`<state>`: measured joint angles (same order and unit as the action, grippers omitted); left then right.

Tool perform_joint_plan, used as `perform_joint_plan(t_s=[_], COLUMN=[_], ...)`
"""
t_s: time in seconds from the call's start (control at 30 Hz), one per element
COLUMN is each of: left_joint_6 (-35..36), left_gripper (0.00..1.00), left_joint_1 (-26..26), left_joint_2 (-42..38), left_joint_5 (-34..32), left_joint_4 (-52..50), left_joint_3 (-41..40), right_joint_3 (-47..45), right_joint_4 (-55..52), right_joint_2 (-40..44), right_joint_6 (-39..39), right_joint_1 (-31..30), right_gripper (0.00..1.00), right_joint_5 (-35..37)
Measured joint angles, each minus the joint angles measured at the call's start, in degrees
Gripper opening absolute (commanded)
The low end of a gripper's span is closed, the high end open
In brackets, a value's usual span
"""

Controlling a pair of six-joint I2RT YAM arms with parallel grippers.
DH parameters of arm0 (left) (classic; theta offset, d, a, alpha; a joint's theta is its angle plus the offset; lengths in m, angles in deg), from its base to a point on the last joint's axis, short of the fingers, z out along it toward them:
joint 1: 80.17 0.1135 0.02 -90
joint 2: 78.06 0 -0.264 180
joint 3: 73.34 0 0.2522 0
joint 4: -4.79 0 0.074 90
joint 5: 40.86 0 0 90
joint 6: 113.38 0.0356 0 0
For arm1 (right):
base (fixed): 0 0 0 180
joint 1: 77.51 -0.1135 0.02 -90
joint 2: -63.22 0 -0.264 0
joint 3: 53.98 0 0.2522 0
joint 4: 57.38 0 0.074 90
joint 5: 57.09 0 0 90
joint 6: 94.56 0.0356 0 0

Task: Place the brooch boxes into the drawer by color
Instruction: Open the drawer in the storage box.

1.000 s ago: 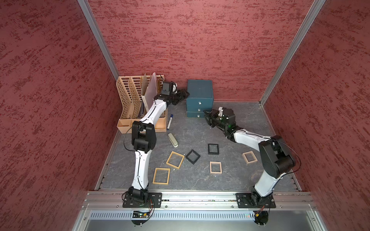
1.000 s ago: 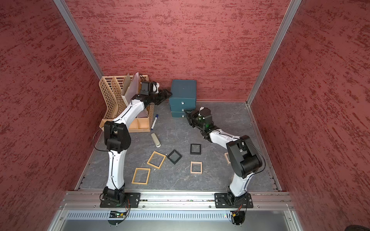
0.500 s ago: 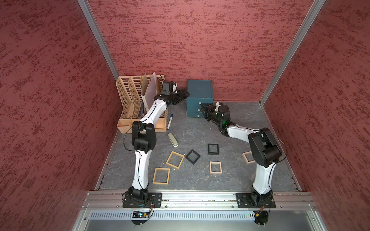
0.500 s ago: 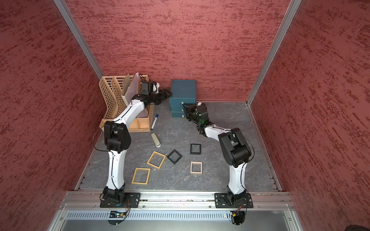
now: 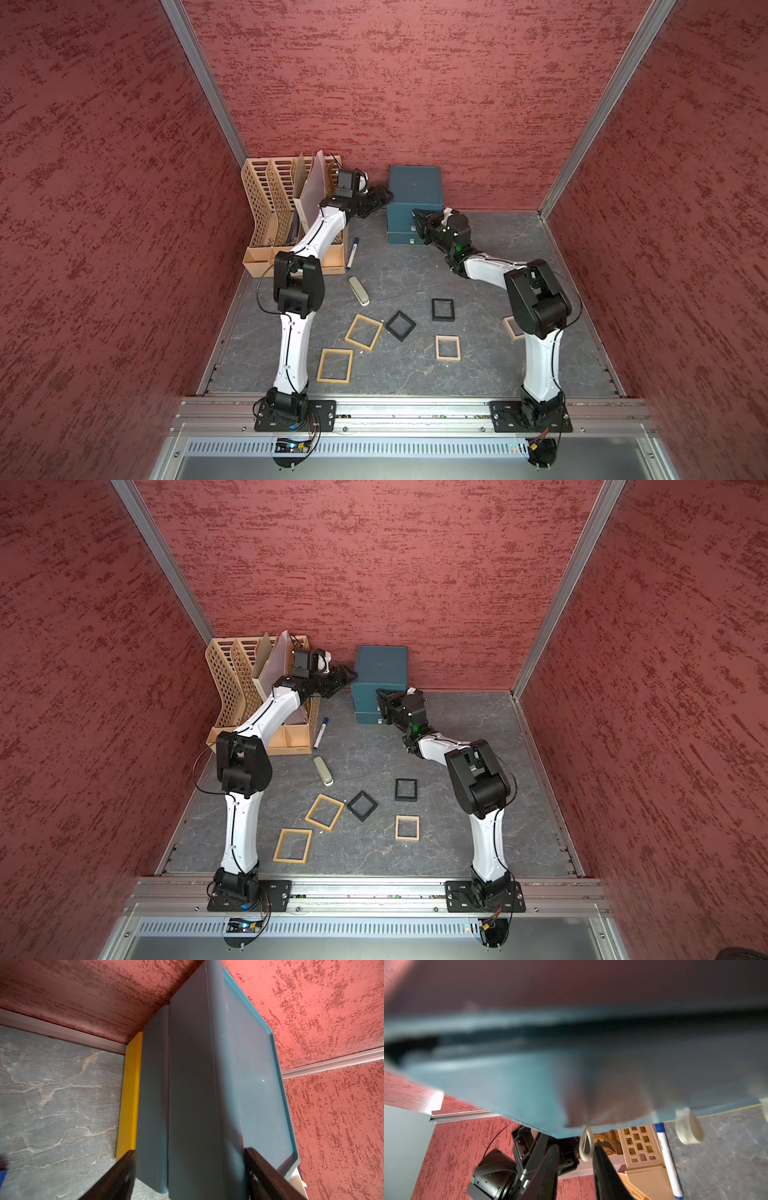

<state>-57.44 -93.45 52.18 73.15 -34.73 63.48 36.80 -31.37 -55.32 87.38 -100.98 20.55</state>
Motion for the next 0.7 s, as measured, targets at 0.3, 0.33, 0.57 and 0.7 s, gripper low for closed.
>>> perform_joint_plan(t_s=[0.3,0.33,0.57,0.7], left_joint_6=[0.02,0.02,0.02,0.02], left_gripper=[0.82,0.82,0.82,0.82], left_joint_1=[-0.02,-0.09,-0.2,-0.22], left_joint_2=[0.0,0.0,0.0,0.0], left_joint_5=[-0.28,-0.31,-0.52,-0.55], left_joint_4=[-0.55,-0.63,-1.07,-1.36], left_joint_3=[0.37,0.39,0.63,0.79], right_joint_3=[0.39,0.39,0.39,0.39], right_joint_4=[-1.84,-1.99,-2.84,-2.93], right_joint_2=[-0.31,-0.33,-0.35,-0.28], right_joint_6=[0.7,0.74,1.22,1.22], right_joint_1=[0.0,0.0,0.0,-0.11], right_gripper=[0.21,0.17,0.0,0.0], right_joint_5=[0.42,0.52,1.16,1.4])
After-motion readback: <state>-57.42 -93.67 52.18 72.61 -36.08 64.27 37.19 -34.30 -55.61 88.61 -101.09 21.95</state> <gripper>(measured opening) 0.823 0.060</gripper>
